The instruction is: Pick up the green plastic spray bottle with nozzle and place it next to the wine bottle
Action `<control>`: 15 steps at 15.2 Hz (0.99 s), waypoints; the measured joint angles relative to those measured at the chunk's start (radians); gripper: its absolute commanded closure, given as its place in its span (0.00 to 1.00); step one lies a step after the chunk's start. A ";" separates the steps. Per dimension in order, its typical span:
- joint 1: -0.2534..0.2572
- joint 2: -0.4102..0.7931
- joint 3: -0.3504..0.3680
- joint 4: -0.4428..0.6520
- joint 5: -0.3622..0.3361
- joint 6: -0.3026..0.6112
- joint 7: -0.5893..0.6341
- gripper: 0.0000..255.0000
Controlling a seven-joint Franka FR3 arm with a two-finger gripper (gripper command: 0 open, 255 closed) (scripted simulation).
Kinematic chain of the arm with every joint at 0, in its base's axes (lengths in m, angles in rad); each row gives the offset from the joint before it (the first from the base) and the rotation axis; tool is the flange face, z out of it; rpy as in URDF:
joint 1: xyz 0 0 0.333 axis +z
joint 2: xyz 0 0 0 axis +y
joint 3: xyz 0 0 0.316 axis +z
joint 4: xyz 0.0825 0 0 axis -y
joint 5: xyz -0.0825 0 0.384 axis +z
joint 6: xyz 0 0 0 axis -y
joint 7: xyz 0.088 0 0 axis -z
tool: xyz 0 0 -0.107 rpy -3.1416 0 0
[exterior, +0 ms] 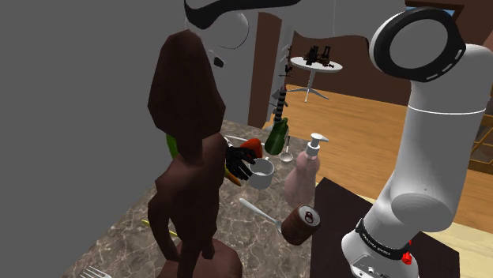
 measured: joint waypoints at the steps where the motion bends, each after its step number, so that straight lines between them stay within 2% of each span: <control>1: -0.001 -0.003 0.000 0.009 0.000 -0.011 0.005 1.00; 15: -0.001 0.019 0.003 0.219 -0.010 -0.181 0.088 1.00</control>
